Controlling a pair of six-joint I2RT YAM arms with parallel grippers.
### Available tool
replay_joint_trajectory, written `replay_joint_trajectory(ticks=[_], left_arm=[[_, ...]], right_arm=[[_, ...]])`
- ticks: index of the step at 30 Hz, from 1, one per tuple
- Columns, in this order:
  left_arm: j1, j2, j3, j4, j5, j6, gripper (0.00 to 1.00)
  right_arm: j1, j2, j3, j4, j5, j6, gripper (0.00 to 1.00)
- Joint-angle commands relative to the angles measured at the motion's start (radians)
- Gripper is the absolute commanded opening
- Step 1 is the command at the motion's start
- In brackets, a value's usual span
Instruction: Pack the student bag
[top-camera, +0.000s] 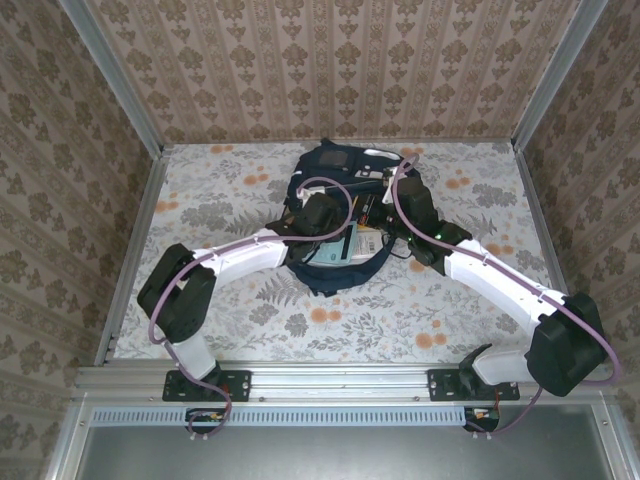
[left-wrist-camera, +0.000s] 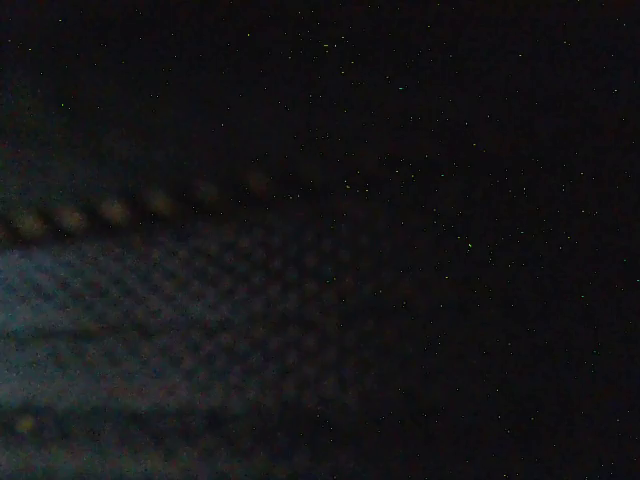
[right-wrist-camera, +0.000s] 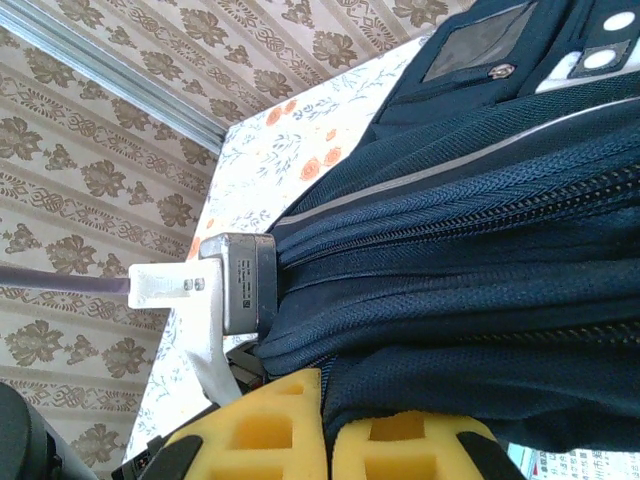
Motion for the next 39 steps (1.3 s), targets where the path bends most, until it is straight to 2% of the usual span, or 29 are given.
replay_joint_trajectory(ticks=[1,8,14,20,24,29,34,39], left_arm=[[0.017,-0.018,-0.024,-0.014,-0.025,-0.004,0.74],[0.010,-0.111,-0.106,-0.011,-0.014,0.008,0.76],[-0.006,-0.266,-0.241,-0.024,-0.021,-0.017,0.76],[-0.036,-0.438,-0.361,-0.068,-0.062,-0.019,0.76],[-0.030,-0.515,-0.439,-0.091,-0.101,-0.035,0.72],[0.047,-0.536,-0.534,-0.031,-0.030,-0.061,0.64],[0.157,-0.481,-0.535,0.000,0.024,-0.044,0.59],[0.286,-0.446,-0.543,0.097,0.154,-0.034,0.54]], right_arm=[[0.009,-0.035,0.014,0.073,-0.038,-0.018,0.00],[0.008,-0.023,0.004,0.076,-0.036,-0.014,0.00],[0.009,-0.033,-0.029,0.082,-0.024,0.000,0.03],[0.006,-0.069,-0.114,0.055,0.023,-0.027,0.05],[-0.003,-0.115,-0.181,0.033,0.048,-0.048,0.06],[-0.003,-0.169,-0.252,0.018,0.059,-0.052,0.08],[-0.009,-0.195,-0.284,-0.011,0.089,-0.081,0.08],[-0.091,-0.257,-0.315,-0.082,0.146,-0.096,0.08]])
